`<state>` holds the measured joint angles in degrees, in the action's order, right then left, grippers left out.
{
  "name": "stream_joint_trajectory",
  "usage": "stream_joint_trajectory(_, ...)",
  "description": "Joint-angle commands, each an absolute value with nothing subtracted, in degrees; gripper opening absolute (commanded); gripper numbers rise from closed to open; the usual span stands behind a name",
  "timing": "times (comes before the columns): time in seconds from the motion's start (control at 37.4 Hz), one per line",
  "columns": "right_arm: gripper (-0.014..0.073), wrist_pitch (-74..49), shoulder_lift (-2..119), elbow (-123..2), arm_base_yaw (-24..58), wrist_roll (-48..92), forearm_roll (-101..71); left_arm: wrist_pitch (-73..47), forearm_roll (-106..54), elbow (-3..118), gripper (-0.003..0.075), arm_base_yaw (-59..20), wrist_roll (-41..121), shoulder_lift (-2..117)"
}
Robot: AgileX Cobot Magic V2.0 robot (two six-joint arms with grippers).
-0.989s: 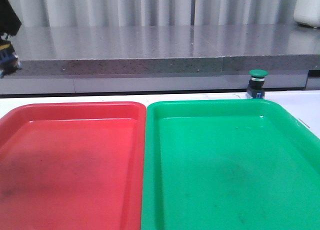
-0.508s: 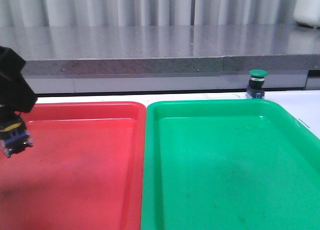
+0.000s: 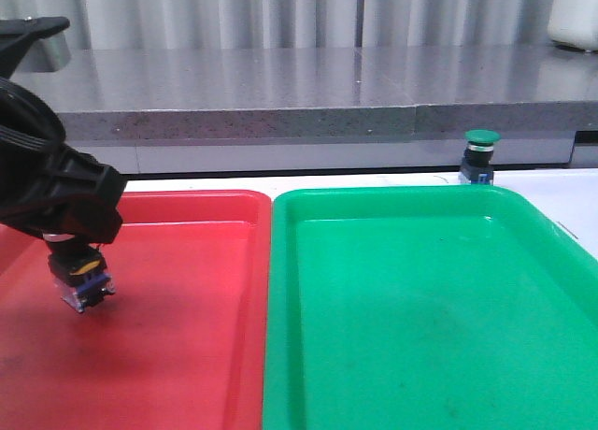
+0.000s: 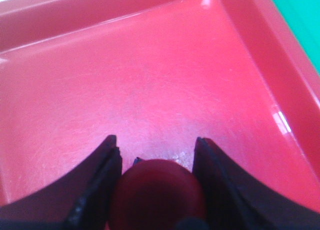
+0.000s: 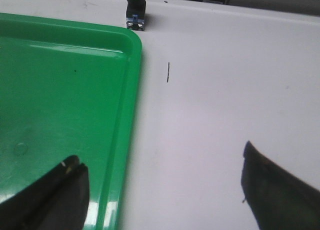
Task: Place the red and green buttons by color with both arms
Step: 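Lower the red button into the red tray and open the left gripper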
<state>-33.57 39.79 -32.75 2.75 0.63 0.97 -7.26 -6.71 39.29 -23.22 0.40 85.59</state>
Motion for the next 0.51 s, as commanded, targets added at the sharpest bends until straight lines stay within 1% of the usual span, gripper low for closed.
stream_joint_trajectory(0.0, 0.0634, -30.1, 39.9, -34.7, 2.5, 1.3, 1.6, -2.9, -7.7, 41.7, 0.0221, -23.0, 0.6, 85.4)
stream_joint_trajectory(0.13, 0.0634, -30.1, 39.9, -34.7, 2.5, 1.3, 1.6, -3.4, -7.7, 42.6, 0.0232, -23.0, 0.6, 86.6)
stream_joint_trajectory(0.32, 0.0634, -30.1, 39.9, -34.7, 2.5, 1.3, 1.6, -4.9, -7.7, 43.0, 0.033, -23.0, 0.6, 87.2)
stream_joint_trajectory(0.48, 0.0634, -30.1, 39.9, -34.7, 2.5, 1.3, 1.6, -5.1, -7.7, 43.1, 0.0397, -23.0, 0.6, 87.3)
